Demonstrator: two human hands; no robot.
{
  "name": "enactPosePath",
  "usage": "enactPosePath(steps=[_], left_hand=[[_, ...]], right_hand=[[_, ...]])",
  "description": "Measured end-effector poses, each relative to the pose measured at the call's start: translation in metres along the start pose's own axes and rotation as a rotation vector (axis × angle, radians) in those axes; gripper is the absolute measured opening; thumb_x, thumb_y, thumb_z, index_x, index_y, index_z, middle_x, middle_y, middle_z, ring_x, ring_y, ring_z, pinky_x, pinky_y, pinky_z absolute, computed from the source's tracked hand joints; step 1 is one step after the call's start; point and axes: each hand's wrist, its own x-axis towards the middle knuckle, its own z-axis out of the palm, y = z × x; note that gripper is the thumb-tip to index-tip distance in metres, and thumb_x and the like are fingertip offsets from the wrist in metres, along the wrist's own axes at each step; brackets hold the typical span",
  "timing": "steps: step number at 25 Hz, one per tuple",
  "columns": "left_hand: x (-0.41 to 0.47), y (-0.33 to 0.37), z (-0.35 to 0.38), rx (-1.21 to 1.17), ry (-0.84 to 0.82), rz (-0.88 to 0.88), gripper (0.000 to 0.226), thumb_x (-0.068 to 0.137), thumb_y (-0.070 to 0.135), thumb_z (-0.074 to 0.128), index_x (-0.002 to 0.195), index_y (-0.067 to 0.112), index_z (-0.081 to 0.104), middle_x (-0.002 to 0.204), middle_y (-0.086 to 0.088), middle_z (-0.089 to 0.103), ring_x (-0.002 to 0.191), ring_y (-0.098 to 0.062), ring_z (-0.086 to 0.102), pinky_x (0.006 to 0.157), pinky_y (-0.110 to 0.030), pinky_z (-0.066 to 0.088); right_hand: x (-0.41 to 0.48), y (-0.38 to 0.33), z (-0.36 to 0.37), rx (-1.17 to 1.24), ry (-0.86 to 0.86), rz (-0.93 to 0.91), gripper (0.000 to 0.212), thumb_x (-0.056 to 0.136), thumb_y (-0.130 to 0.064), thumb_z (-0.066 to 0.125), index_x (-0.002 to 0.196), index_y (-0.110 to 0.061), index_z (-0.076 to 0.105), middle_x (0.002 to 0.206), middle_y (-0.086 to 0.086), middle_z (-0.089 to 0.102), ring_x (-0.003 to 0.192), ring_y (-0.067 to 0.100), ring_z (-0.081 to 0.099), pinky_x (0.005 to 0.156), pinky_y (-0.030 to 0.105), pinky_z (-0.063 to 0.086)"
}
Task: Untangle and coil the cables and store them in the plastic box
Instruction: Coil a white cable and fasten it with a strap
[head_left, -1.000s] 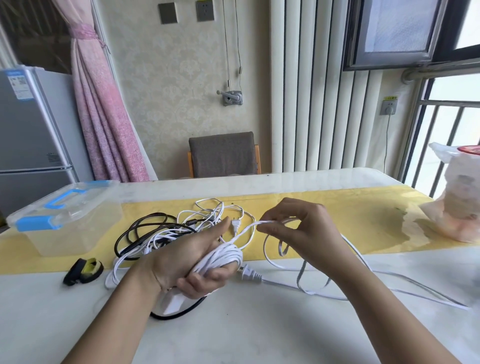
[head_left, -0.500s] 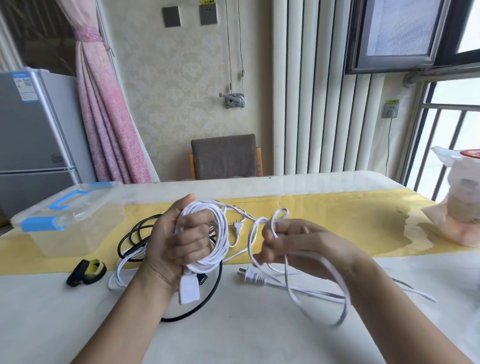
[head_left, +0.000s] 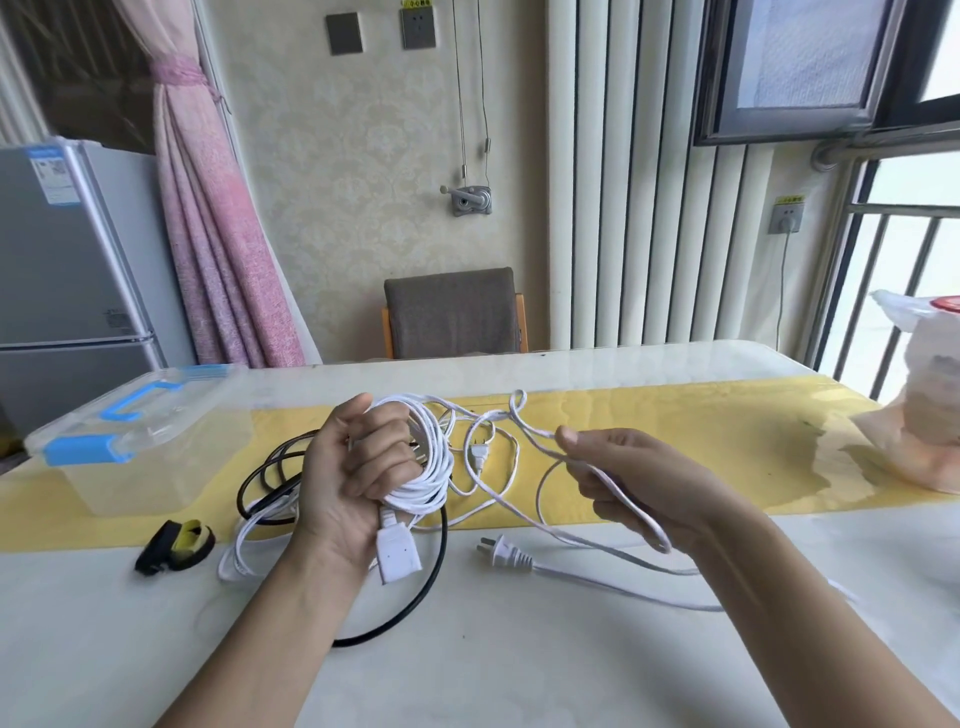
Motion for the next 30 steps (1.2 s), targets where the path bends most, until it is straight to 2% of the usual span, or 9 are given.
enactPosePath(steps=[3, 7, 9, 11, 17, 19, 22, 25, 30], left_hand=[[0.000, 0.000, -0.009, 0.022, 0.037, 0.018, 0.026, 0.094, 0.025, 0.026, 0.074, 0.018, 0.042, 0.053, -0.001, 0.035, 0.041, -0.013, 0.027, 0.052, -0.026, 0.028], [0.004, 0.000, -0.020, 0.063, 0.052, -0.026, 0.039, 0.093, 0.026, 0.025, 0.075, 0.007, 0.054, 0.057, -0.002, 0.038, 0.046, -0.015, 0.033, 0.053, -0.026, 0.028], [0.005, 0.000, -0.024, 0.063, 0.054, -0.039, 0.040, 0.093, 0.026, 0.026, 0.076, 0.004, 0.056, 0.057, -0.002, 0.039, 0.047, -0.016, 0.035, 0.053, -0.027, 0.030], [0.004, 0.003, -0.027, 0.053, 0.052, -0.029, 0.041, 0.093, 0.026, 0.025, 0.077, 0.003, 0.056, 0.058, -0.002, 0.039, 0.048, -0.016, 0.036, 0.054, -0.028, 0.033], [-0.006, 0.021, -0.026, 0.066, 0.039, 0.042, 0.025, 0.092, 0.024, 0.022, 0.077, 0.018, 0.040, 0.060, -0.003, 0.038, 0.045, -0.014, 0.029, 0.057, -0.028, 0.032], [-0.006, 0.023, -0.021, 0.096, 0.011, 0.027, 0.023, 0.092, 0.026, 0.021, 0.077, 0.019, 0.037, 0.054, 0.000, 0.033, 0.041, -0.008, 0.020, 0.054, -0.025, 0.027], [-0.004, 0.021, -0.012, 0.139, -0.017, -0.031, 0.024, 0.092, 0.027, 0.023, 0.074, 0.018, 0.036, 0.048, 0.006, 0.022, 0.038, -0.006, 0.018, 0.045, -0.024, 0.021], [-0.005, 0.023, -0.007, 0.162, -0.067, -0.145, 0.025, 0.092, 0.027, 0.026, 0.071, 0.016, 0.036, 0.043, 0.006, 0.021, 0.034, -0.008, 0.019, 0.041, -0.021, 0.018], [-0.006, 0.025, -0.002, 0.255, -0.155, -0.365, 0.027, 0.091, 0.030, 0.029, 0.069, 0.016, 0.036, 0.039, 0.005, 0.022, 0.030, -0.008, 0.018, 0.035, -0.022, 0.018]], right_hand=[[0.004, -0.002, -0.018, 0.628, -0.328, -0.141, 0.034, 0.090, -0.034, 0.061, 0.066, -0.013, 0.050, 0.057, -0.004, 0.029, 0.045, 0.007, 0.028, 0.042, 0.015, 0.032], [0.005, -0.004, -0.035, 0.970, -0.191, -0.358, 0.031, 0.096, -0.025, 0.048, 0.077, -0.004, 0.062, 0.072, 0.004, 0.059, 0.070, 0.016, 0.060, 0.090, 0.034, 0.051], [0.004, -0.003, -0.034, 0.964, -0.267, -0.359, 0.028, 0.097, -0.022, 0.049, 0.106, -0.001, 0.066, 0.074, 0.006, 0.058, 0.060, 0.013, 0.054, 0.076, 0.027, 0.053], [0.001, -0.005, -0.036, 0.726, -0.129, -0.300, 0.024, 0.082, -0.018, 0.066, 0.105, -0.012, 0.071, 0.056, -0.002, 0.038, 0.046, 0.008, 0.028, 0.045, 0.016, 0.038], [-0.009, -0.004, -0.030, -1.052, 0.232, -0.181, 0.045, 0.083, 0.007, 0.049, 0.067, -0.029, 0.071, 0.063, -0.009, 0.060, 0.057, 0.008, 0.045, 0.057, 0.018, 0.034], [0.000, 0.005, -0.028, -1.342, 0.336, -0.107, 0.049, 0.084, 0.006, 0.042, 0.093, -0.032, 0.071, 0.100, -0.007, 0.069, 0.082, 0.012, 0.055, 0.072, 0.024, 0.033], [0.003, 0.008, -0.032, -1.461, 0.470, -0.125, 0.060, 0.088, 0.002, 0.039, 0.142, -0.025, 0.038, 0.149, -0.008, 0.036, 0.125, 0.016, 0.041, 0.091, 0.030, 0.029], [-0.003, 0.000, -0.028, -1.073, 0.517, -0.153, 0.058, 0.094, -0.014, 0.043, 0.148, -0.024, 0.022, 0.152, 0.002, 0.032, 0.129, 0.021, 0.042, 0.103, 0.035, 0.029], [-0.002, -0.016, -0.027, 0.037, 0.578, -0.314, 0.034, 0.088, -0.055, 0.044, 0.118, -0.039, 0.052, 0.126, -0.008, 0.060, 0.103, 0.007, 0.064, 0.093, 0.036, 0.039]])
